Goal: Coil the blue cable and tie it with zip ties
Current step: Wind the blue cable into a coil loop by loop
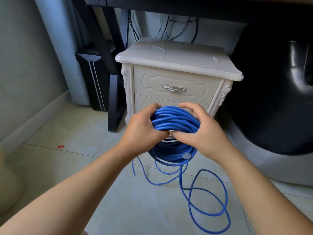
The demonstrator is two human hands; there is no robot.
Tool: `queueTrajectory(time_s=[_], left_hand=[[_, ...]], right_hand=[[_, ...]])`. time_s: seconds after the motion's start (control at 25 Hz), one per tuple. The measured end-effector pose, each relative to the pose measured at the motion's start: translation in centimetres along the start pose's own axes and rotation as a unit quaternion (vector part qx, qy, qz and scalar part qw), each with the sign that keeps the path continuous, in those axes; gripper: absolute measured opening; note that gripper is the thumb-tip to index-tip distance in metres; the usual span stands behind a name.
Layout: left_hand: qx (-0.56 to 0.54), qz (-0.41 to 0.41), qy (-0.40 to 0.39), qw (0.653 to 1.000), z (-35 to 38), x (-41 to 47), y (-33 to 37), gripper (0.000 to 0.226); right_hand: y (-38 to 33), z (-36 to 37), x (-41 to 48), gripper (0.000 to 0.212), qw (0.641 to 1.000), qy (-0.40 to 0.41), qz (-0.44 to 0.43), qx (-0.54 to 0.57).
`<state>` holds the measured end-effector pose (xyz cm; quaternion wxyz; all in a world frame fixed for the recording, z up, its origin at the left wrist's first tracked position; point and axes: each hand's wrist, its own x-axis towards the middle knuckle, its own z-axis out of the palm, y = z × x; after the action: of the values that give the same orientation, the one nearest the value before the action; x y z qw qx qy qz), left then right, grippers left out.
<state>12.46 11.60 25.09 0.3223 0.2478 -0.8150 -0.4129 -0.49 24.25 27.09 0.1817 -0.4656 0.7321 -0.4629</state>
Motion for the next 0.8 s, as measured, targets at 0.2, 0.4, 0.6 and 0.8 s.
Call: queueTrajectory(time_s=[0.2,0.4,0.6,0.8], left_hand=[[-0.185,-0.141,0.082,0.969,-0.7,1.0,-0.5,0.028],[-0.296,-0.212,0.138,0.921,-0.6,1.2,-0.8,0.023],[-0.369,-0.261,0.128,0.883,1.0,-0.2,-0.4,0.029],[-0.361,-0.27,-0.013,0.893,1.1,-0.8,-0.1,0.031]], right_hand=[[1.6,0.4,0.4,0.048,0.958,-0.007,0.125,0.257],[2.4,3.4,0.1,0.089,0.919,-0.052,0.143,0.364],[2.2,5.3,0.7,0.07,0.921,0.09,0.105,0.365],[2.7,3.9,1.9,0.039,0.92,0.188,0.132,0.319]])
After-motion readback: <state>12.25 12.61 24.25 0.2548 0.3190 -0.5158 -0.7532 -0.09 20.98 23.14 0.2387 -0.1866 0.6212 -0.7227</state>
